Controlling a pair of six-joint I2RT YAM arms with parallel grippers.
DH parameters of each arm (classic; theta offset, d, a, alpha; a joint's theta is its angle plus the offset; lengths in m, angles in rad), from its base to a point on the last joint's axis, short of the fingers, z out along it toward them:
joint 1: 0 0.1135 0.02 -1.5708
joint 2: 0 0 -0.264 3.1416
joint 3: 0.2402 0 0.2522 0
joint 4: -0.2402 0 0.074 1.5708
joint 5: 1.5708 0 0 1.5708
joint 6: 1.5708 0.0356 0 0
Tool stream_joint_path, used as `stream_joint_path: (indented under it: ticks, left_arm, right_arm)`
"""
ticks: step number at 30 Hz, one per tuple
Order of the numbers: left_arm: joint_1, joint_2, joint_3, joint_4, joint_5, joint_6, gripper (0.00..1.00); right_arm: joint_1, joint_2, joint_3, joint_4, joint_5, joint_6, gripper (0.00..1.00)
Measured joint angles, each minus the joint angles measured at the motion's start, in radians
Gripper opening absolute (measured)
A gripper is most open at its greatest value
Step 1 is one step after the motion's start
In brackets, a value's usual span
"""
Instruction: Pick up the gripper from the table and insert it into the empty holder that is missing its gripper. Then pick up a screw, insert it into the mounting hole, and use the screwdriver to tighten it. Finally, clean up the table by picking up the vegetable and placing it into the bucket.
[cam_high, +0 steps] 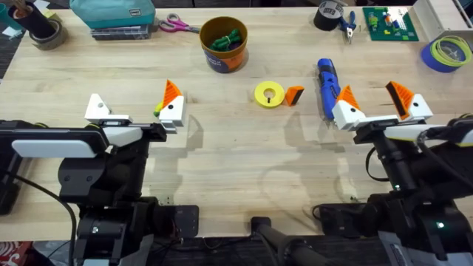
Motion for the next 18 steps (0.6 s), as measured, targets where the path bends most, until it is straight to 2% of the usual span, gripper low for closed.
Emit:
stream_joint_path:
  ticks: [10,15,18]
  left_arm:
    - [0.0,0.0,0.0,0.004,-0.003,0.0,0.986]
    - [0.0,0.0,0.001,0.102,-0.03,0.0,0.985]
    - [0.0,0.001,0.023,0.056,-0.029,0.001,0.985]
  right_arm:
    - [0.0,0.0,0.0,0.002,-0.001,-0.002,0.996]
    - [0.0,0.0,0.001,0.027,-0.002,-0.039,0.996]
    - [0.0,0.0,0.025,0.013,-0.002,-0.05,0.996]
